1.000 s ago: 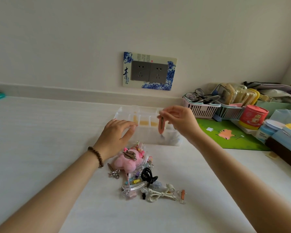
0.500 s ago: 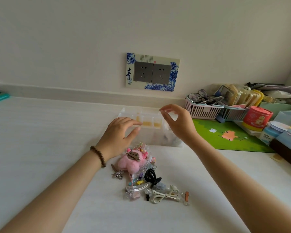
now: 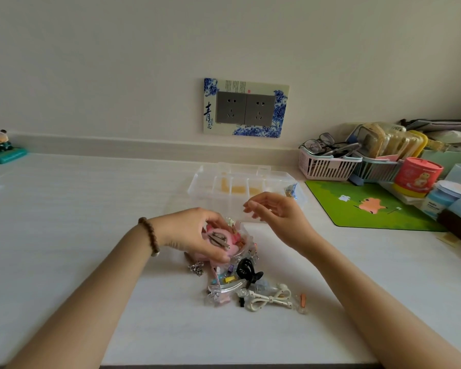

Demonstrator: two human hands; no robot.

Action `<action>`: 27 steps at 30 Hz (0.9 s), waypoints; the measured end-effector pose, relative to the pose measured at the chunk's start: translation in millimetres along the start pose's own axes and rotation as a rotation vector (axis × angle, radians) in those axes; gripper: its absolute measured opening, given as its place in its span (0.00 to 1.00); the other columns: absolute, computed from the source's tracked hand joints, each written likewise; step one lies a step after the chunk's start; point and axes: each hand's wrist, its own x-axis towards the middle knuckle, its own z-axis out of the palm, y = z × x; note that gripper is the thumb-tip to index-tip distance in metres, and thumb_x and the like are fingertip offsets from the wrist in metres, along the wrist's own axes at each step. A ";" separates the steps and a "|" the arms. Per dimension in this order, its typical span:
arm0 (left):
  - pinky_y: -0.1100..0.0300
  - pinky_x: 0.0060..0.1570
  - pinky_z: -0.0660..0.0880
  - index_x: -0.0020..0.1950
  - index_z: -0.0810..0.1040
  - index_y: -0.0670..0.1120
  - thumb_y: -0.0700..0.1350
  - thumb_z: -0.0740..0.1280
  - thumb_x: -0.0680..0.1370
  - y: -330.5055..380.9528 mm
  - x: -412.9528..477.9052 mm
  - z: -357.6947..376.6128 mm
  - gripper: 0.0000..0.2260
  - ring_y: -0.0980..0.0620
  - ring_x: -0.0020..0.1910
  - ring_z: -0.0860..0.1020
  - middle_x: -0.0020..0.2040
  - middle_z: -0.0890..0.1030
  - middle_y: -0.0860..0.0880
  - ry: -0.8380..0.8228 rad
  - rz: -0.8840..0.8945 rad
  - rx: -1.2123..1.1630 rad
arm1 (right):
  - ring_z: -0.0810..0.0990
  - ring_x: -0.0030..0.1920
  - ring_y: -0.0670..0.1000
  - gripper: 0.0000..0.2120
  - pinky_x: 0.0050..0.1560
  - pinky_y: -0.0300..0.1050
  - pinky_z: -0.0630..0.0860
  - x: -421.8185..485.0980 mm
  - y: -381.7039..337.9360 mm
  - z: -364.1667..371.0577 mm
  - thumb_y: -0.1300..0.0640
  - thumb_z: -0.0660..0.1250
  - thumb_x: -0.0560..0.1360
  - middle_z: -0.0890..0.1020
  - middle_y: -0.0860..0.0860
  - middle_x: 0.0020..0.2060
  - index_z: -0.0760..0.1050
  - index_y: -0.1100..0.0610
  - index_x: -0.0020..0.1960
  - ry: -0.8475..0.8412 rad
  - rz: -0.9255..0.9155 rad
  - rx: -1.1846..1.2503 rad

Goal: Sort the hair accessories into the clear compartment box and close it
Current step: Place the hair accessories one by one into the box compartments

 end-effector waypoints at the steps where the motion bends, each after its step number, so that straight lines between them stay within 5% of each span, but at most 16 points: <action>1: 0.69 0.43 0.75 0.55 0.74 0.55 0.54 0.77 0.62 -0.5 0.6 0.5 0.24 0.62 0.45 0.79 0.49 0.80 0.57 0.012 0.004 -0.017 | 0.79 0.39 0.42 0.05 0.42 0.32 0.74 -0.4 1.0 0.4 0.56 0.65 0.76 0.83 0.49 0.41 0.79 0.55 0.47 -0.007 0.007 -0.001; 4: 0.63 0.49 0.77 0.56 0.74 0.52 0.50 0.76 0.65 -2.0 1.2 -3.5 0.22 0.57 0.49 0.79 0.52 0.79 0.53 0.103 0.047 -0.045 | 0.80 0.40 0.42 0.06 0.43 0.33 0.75 -1.3 -1.0 1.5 0.56 0.65 0.76 0.83 0.50 0.43 0.79 0.56 0.48 -0.009 0.008 0.016; 7: 0.62 0.48 0.78 0.57 0.74 0.50 0.50 0.75 0.65 0.6 -1.4 -13.0 0.22 0.52 0.52 0.79 0.54 0.79 0.50 0.224 0.135 -0.380 | 0.81 0.46 0.46 0.09 0.47 0.39 0.77 0.1 -7.3 1.8 0.55 0.64 0.76 0.83 0.54 0.49 0.78 0.56 0.53 -0.020 0.010 0.089; 11: 0.63 0.46 0.74 0.56 0.75 0.50 0.58 0.75 0.61 8.5 -1.9 -20.1 0.26 0.57 0.46 0.79 0.45 0.81 0.54 0.407 0.376 -0.653 | 0.80 0.55 0.54 0.20 0.57 0.49 0.77 12.1 -24.8 4.9 0.49 0.59 0.76 0.80 0.55 0.56 0.71 0.58 0.64 -0.216 0.146 0.450; 14: 0.63 0.50 0.70 0.53 0.76 0.58 0.64 0.73 0.61 11.5 1.7 -20.4 0.23 0.59 0.49 0.77 0.49 0.81 0.58 0.504 0.445 -0.648 | 0.80 0.55 0.54 0.20 0.60 0.47 0.76 22.3 -44.7 17.5 0.50 0.54 0.79 0.81 0.57 0.53 0.71 0.60 0.65 -0.434 0.256 0.725; 19: 0.74 0.56 0.63 0.54 0.76 0.60 0.62 0.67 0.68 -1.9 3.4 -32.7 0.17 0.62 0.58 0.73 0.54 0.79 0.60 0.760 0.446 -0.367 | 0.82 0.47 0.49 0.16 0.57 0.43 0.78 37.8 -48.9 32.3 0.52 0.62 0.75 0.81 0.54 0.47 0.74 0.58 0.60 -0.391 0.303 0.965; 24: 0.75 0.57 0.62 0.56 0.76 0.57 0.56 0.65 0.73 -24.6 9.5 -49.2 0.12 0.62 0.59 0.71 0.57 0.77 0.55 0.797 0.355 -0.190 | 0.82 0.50 0.51 0.23 0.55 0.43 0.79 58.4 -45.5 27.4 0.55 0.67 0.72 0.82 0.55 0.52 0.69 0.61 0.65 -0.307 0.246 0.739; 27: 0.70 0.62 0.64 0.63 0.72 0.51 0.52 0.59 0.77 -49.1 15.6 -52.7 0.15 0.58 0.62 0.71 0.63 0.75 0.52 0.830 0.235 -0.375 | 0.82 0.52 0.52 0.28 0.49 0.41 0.80 80.1 -52.5 26.0 0.51 0.70 0.68 0.80 0.57 0.56 0.69 0.61 0.64 -0.147 0.219 0.355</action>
